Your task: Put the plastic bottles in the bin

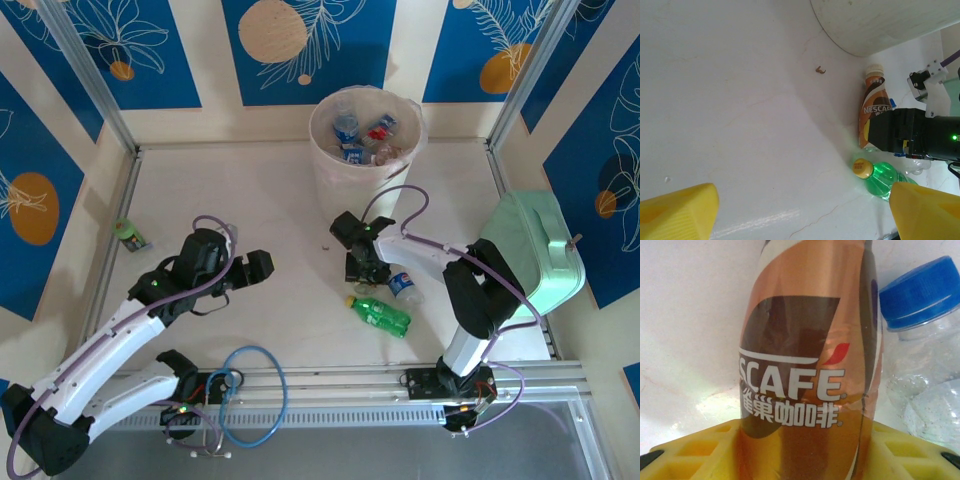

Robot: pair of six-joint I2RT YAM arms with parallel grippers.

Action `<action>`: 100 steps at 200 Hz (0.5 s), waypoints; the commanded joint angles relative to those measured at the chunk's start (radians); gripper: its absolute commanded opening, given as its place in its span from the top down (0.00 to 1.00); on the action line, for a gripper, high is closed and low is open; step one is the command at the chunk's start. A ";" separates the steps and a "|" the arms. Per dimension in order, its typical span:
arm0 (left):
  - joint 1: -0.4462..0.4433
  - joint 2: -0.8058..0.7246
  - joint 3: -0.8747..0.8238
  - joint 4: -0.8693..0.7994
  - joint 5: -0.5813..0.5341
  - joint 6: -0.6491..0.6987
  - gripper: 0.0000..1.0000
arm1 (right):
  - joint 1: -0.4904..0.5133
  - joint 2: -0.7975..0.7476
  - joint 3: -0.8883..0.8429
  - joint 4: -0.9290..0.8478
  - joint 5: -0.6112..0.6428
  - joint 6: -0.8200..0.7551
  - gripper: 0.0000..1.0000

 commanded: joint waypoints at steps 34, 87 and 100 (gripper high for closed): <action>0.012 -0.018 -0.007 -0.018 -0.003 0.010 0.11 | 0.110 -0.101 0.019 -0.096 0.033 0.049 0.51; 0.012 -0.011 0.000 -0.014 -0.009 0.011 0.11 | 0.246 -0.293 0.038 -0.125 0.046 0.063 0.53; 0.012 -0.007 0.003 -0.014 -0.011 0.012 0.11 | 0.275 -0.346 0.064 -0.124 0.050 0.045 0.55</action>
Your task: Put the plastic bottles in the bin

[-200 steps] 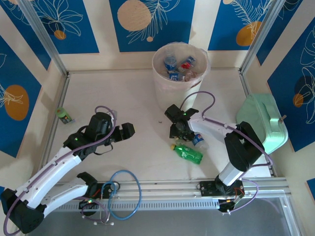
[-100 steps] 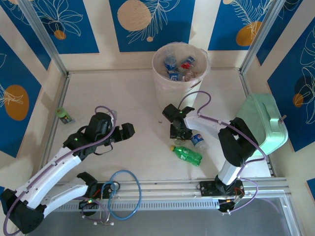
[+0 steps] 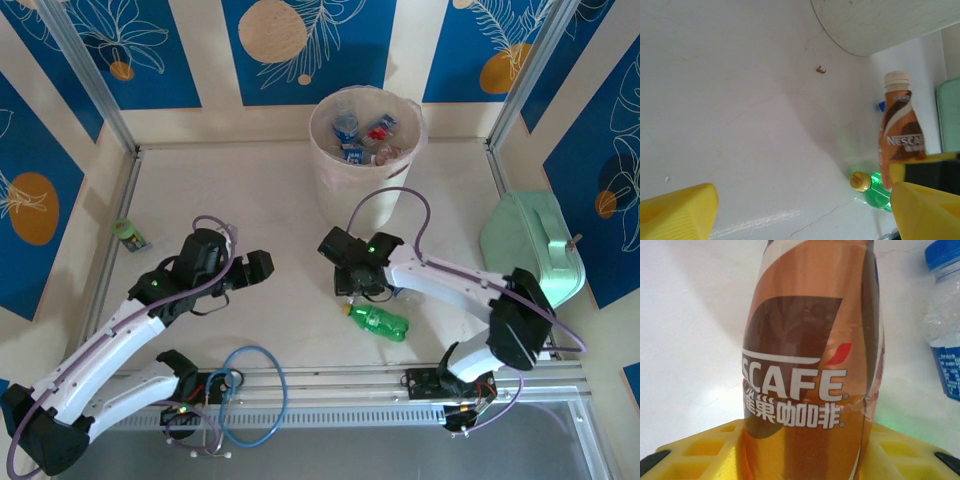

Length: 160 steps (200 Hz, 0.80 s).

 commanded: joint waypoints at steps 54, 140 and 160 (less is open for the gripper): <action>0.013 0.005 0.019 -0.015 -0.019 0.018 0.11 | 0.107 -0.224 0.310 -0.025 0.055 -0.157 0.56; 0.013 0.016 0.023 -0.010 -0.017 0.016 0.11 | -0.390 0.049 0.856 0.086 -0.214 -0.348 0.54; 0.013 0.012 0.027 -0.017 -0.018 0.021 0.11 | -0.441 0.161 0.979 0.081 -0.245 -0.347 0.54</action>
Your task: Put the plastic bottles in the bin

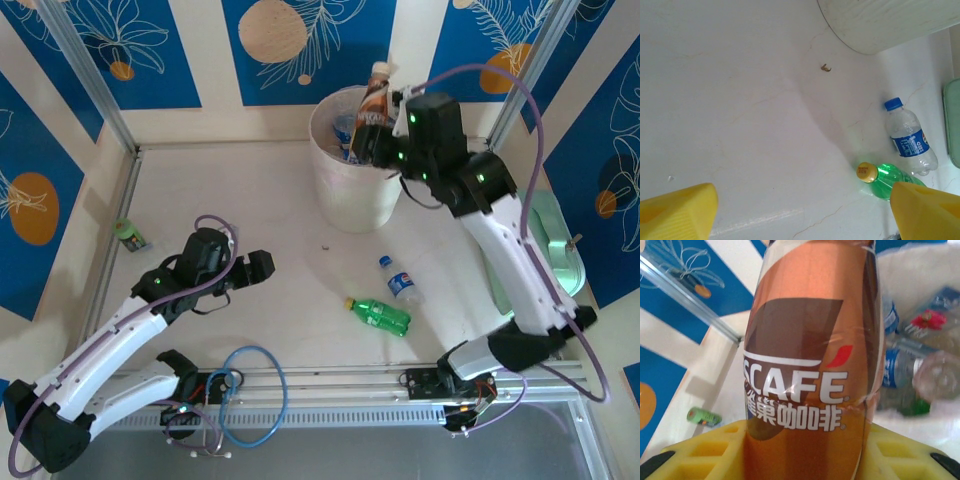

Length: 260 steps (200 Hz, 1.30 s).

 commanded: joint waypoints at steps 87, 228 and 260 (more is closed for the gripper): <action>0.015 0.003 0.019 -0.009 -0.017 0.035 0.11 | -0.070 0.362 0.309 -0.063 0.015 -0.321 0.35; 0.023 -0.002 0.042 -0.012 -0.015 0.040 0.10 | 0.150 -0.273 -0.482 -0.077 0.062 -0.077 0.21; 0.024 0.002 0.026 0.008 0.017 0.018 0.10 | 0.231 -0.391 -0.827 -0.156 0.022 0.078 0.14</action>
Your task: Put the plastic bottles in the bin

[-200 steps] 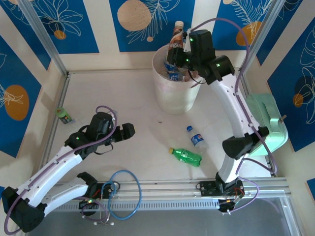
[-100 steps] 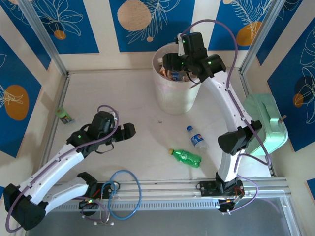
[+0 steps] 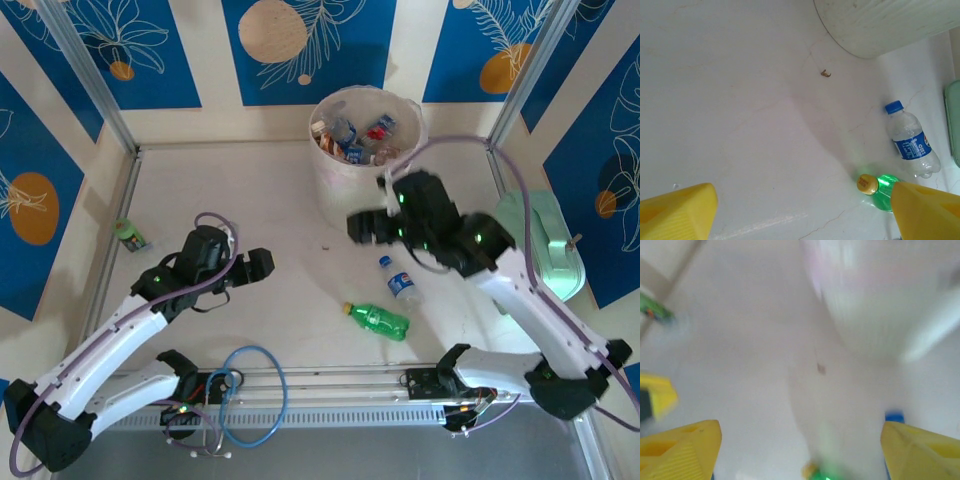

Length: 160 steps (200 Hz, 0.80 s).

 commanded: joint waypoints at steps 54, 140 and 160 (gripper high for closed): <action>0.015 -0.008 0.003 0.024 0.045 -0.046 0.11 | 0.092 0.075 -0.380 -0.063 -0.105 0.206 0.04; 0.014 -0.033 -0.033 0.045 0.047 -0.078 0.11 | 0.111 0.246 -0.399 -0.035 -0.144 0.172 0.07; 0.016 -0.034 -0.034 0.042 0.045 -0.079 0.11 | 0.137 0.293 -0.382 -0.053 -0.125 0.160 0.07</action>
